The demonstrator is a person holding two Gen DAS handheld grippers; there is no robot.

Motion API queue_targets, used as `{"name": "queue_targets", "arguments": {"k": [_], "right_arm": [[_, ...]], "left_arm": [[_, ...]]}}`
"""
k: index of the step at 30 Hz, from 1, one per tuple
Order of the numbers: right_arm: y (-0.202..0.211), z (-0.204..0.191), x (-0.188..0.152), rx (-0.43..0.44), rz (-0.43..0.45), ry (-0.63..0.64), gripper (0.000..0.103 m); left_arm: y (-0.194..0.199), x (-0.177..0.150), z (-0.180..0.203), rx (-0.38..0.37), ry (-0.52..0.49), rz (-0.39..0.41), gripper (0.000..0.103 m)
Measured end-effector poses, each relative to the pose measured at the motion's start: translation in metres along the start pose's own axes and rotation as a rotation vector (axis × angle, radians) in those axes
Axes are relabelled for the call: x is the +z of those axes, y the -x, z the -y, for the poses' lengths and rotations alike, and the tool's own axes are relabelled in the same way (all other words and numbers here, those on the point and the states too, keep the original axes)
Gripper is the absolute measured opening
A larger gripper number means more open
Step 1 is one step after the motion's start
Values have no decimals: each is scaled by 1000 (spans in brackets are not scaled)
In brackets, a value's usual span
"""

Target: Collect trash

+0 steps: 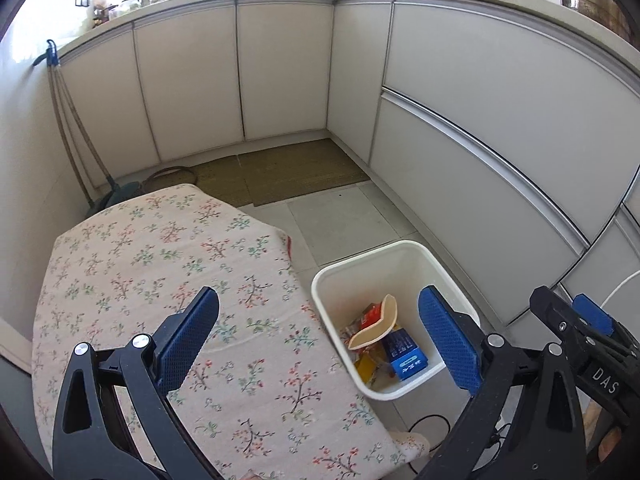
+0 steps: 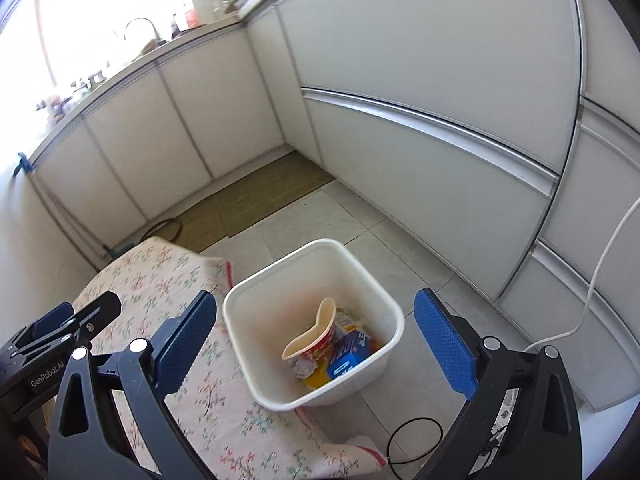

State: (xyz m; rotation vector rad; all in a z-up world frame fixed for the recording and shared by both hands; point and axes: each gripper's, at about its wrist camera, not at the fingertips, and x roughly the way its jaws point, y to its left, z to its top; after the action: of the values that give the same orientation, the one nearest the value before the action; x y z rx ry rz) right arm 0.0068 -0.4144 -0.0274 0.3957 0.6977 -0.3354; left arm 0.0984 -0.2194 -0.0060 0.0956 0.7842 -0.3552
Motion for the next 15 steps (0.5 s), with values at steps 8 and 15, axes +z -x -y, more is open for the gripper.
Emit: {"name": "queue_targets", "arguments": {"k": [8, 15], "right_arm": [[61, -46, -54, 52, 138, 135, 96], [98, -83, -90, 59, 248, 189, 96]], "left_arm": [[84, -56, -51, 149, 21, 198, 96], [124, -97, -78, 234, 32, 272, 96]]}}
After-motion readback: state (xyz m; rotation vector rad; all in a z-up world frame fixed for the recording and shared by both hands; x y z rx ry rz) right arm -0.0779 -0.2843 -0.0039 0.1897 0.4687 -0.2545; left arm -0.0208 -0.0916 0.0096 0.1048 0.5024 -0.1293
